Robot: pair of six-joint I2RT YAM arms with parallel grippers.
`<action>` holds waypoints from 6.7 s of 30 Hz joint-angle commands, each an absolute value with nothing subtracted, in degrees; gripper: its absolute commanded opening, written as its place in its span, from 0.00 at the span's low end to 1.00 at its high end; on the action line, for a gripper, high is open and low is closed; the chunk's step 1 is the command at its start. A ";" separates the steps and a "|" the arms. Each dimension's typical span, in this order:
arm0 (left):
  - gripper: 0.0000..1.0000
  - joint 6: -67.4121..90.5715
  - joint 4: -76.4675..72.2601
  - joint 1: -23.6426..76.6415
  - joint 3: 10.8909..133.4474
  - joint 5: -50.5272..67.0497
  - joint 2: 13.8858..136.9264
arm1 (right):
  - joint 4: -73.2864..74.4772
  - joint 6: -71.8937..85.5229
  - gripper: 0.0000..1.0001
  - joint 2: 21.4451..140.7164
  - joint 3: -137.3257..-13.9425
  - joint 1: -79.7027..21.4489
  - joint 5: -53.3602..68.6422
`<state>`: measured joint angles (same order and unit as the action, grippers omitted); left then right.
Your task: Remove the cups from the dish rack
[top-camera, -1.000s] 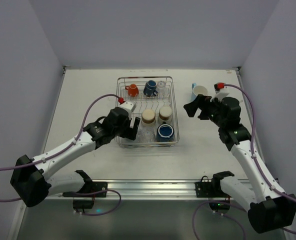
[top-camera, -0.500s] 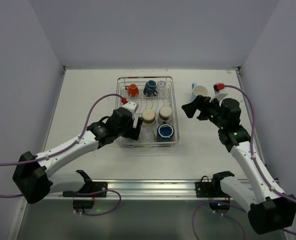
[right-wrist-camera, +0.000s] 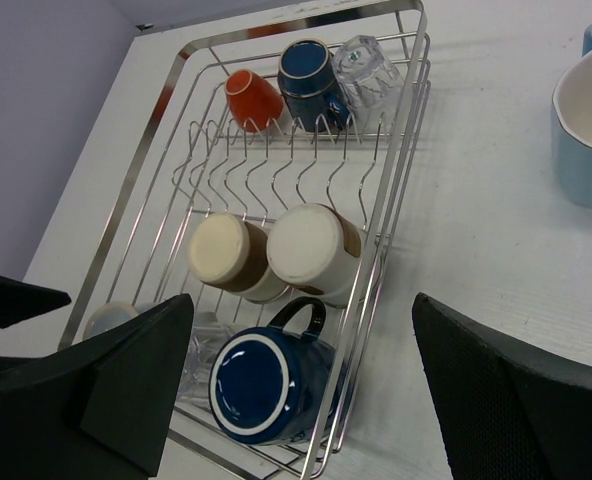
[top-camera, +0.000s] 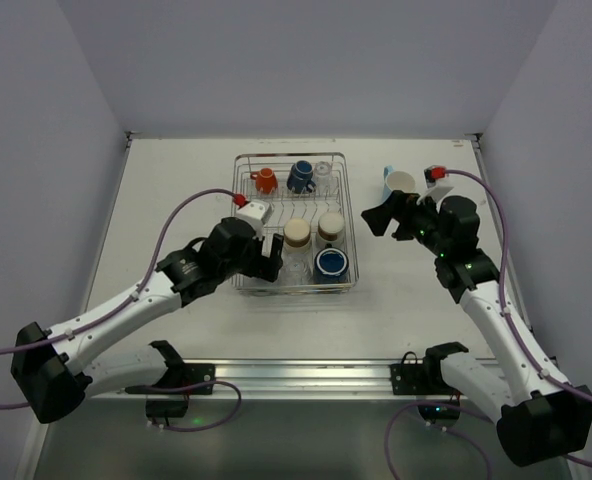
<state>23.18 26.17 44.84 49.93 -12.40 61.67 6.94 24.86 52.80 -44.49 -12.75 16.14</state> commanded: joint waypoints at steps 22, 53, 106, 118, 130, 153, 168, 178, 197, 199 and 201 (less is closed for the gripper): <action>0.88 21.27 23.74 48.52 51.41 -19.77 73.65 | 4.04 24.79 0.92 53.35 -43.77 -13.45 17.05; 0.02 21.10 27.33 47.90 62.66 -26.80 69.53 | -10.78 37.33 0.98 50.45 -41.06 -28.03 16.34; 0.50 50.63 -21.37 46.76 45.87 5.80 49.75 | -57.57 51.86 0.00 55.28 -30.85 -38.67 26.89; 1.00 40.79 -6.17 46.67 50.01 5.80 45.71 | -52.91 51.68 0.00 53.70 -31.90 -38.41 25.31; 1.00 23.65 22.48 46.76 51.70 -12.19 36.31 | 7.78 29.10 0.00 42.72 -51.21 -31.30 2.30; 1.00 16.61 23.12 46.76 42.54 -10.11 24.61 | 40.17 16.87 0.00 67.12 -67.50 -0.27 -16.18; 1.00 16.35 23.55 46.67 42.45 -8.96 28.12 | 36.39 17.14 0.00 101.41 -86.91 3.07 -6.51; 1.00 16.08 23.56 44.92 42.80 -8.88 33.48 | 41.74 14.68 0.00 116.63 -100.19 4.83 -6.94; 0.95 16.96 22.24 42.10 43.24 -3.08 40.78 | 42.63 17.31 0.54 110.16 -102.15 4.83 -6.60; 0.93 18.10 21.89 42.01 44.20 -0.89 44.18 | 37.40 19.32 0.54 102.19 -95.41 4.83 -4.24; 0.93 18.72 21.88 42.10 44.91 -0.27 45.34 | 35.79 20.74 0.55 97.08 -91.01 4.83 -3.35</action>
<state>18.04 24.10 42.39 42.59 -3.84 42.65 39.72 17.80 110.00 -96.75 4.58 -6.20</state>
